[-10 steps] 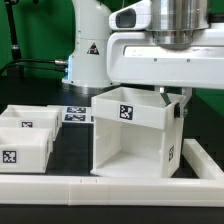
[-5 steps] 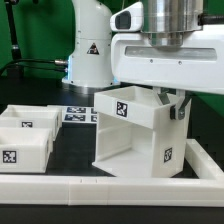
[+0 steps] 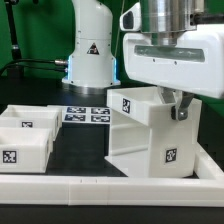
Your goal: Assemble drawer
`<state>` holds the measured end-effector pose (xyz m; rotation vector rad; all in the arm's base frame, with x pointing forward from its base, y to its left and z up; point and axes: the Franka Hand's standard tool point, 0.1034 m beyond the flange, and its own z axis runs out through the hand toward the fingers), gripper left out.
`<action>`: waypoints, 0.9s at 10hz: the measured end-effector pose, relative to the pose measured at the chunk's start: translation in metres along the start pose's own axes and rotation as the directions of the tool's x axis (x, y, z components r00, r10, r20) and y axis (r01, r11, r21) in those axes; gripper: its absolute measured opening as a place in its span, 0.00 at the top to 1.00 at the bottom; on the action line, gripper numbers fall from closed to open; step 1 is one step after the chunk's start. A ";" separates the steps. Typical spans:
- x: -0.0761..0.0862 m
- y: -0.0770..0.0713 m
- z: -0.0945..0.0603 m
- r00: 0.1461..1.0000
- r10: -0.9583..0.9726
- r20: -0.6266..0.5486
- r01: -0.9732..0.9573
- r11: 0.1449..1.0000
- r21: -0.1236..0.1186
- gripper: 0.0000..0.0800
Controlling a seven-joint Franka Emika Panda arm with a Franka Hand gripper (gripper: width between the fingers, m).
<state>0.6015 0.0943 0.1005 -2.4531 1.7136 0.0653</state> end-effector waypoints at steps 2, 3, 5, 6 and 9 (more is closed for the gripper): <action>-0.003 0.003 0.003 0.971 0.238 0.016 -0.238 0.971 -0.006 0.95; -0.002 0.002 0.003 0.945 0.326 0.021 -0.326 0.945 -0.005 0.95; -0.001 -0.001 0.003 0.938 0.346 0.022 -0.346 0.938 -0.002 0.95; -0.001 -0.001 0.003 0.942 0.335 0.022 -0.335 0.942 -0.002 0.95; -0.002 -0.001 0.003 0.946 0.324 0.022 -0.324 0.946 -0.001 0.95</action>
Offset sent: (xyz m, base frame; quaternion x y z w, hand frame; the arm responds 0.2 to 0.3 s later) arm 0.0115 -0.0145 -0.0056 -0.0047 0.0157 0.1669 0.9858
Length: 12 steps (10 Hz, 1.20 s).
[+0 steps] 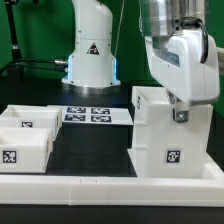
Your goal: Assemble drawer
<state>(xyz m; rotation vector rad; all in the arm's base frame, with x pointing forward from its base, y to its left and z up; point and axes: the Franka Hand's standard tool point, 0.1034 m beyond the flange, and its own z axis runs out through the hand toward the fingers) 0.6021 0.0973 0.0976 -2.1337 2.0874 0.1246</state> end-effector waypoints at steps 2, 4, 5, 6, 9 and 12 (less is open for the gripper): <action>0.000 -0.008 0.000 1.000 0.000 0.000 0.000 1.000 0.009 0.95; 0.001 -0.022 0.001 1.000 0.002 0.001 -0.002 1.000 0.021 0.95; 0.002 -0.028 0.001 1.000 0.002 0.002 -0.002 1.000 0.028 0.95; 0.002 -0.032 0.001 1.000 0.002 0.002 -0.002 0.999 0.033 0.95; 0.002 -0.040 0.001 1.000 0.002 0.003 -0.002 0.999 0.042 0.95; 0.001 -0.040 0.001 1.000 -0.004 0.003 0.003 0.999 0.041 0.95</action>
Offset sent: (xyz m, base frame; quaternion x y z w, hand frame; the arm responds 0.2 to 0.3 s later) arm 0.0364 -0.0060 0.0015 0.0061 0.0108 0.0136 0.9998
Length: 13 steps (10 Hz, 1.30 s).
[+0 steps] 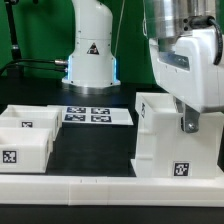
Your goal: Assemble drawer
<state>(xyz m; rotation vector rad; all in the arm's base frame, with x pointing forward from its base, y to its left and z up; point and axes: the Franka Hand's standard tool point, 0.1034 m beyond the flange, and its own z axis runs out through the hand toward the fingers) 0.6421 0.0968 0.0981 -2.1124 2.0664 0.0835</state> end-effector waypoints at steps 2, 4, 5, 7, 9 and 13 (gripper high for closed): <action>-0.001 0.000 0.000 1.000 -0.006 0.000 0.006 1.000 0.002 0.74; -0.002 -0.001 -0.001 1.000 -0.015 0.000 0.015 1.000 0.003 0.32; -0.002 -0.001 -0.001 1.000 -0.019 0.000 0.019 1.000 0.003 0.32; -0.003 -0.001 -0.001 1.000 -0.024 0.000 0.024 1.000 0.003 0.20; -0.002 0.001 -0.009 0.992 -0.130 0.006 0.130 0.992 0.000 0.19; 0.007 0.022 -0.042 0.957 -0.289 0.014 0.288 0.957 0.024 0.19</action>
Offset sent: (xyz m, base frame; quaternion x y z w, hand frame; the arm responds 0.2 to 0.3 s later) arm 0.0000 0.0000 0.0000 0.0000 0.0000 0.0000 1.0000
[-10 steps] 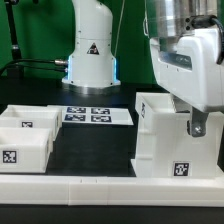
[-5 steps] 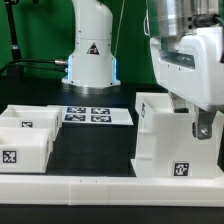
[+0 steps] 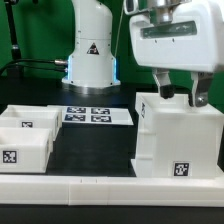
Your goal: Assemble drawer
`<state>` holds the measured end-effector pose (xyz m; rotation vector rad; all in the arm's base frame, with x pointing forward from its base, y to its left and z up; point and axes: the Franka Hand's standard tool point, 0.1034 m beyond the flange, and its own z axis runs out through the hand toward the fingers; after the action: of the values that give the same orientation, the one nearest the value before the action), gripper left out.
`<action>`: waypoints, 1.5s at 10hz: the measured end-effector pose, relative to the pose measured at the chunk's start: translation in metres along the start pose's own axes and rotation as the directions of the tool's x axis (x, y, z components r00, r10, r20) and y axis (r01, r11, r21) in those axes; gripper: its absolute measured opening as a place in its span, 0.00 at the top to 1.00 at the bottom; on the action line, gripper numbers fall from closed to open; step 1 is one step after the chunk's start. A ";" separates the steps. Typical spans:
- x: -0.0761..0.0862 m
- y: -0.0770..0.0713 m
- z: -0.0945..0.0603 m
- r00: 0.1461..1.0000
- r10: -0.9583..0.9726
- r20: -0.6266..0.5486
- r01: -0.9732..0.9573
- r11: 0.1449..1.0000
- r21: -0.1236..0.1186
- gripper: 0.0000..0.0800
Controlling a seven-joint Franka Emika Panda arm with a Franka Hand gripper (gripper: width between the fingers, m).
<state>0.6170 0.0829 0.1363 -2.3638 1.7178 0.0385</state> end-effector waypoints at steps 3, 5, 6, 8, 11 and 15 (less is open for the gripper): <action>0.000 0.001 -0.001 0.997 -0.073 0.013 0.072 0.997 0.006 0.19; 0.009 0.014 0.002 0.914 -0.404 0.023 0.405 0.913 -0.039 0.19; 0.016 0.018 -0.001 0.848 -0.529 0.032 0.530 0.847 -0.051 0.19; 0.036 0.031 -0.012 0.688 -0.725 0.035 0.726 0.686 -0.046 0.19; 0.083 0.068 -0.009 0.478 -0.878 0.005 0.878 0.477 -0.047 0.19; 0.079 0.065 -0.008 0.472 -0.881 0.006 0.880 0.472 -0.048 0.19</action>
Offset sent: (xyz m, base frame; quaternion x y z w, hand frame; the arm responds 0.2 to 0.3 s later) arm 0.0000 0.0000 0.0000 0.0000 0.0000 -0.1938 0.9810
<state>0.5800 -0.0114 0.1223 -2.9729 0.2669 -0.1190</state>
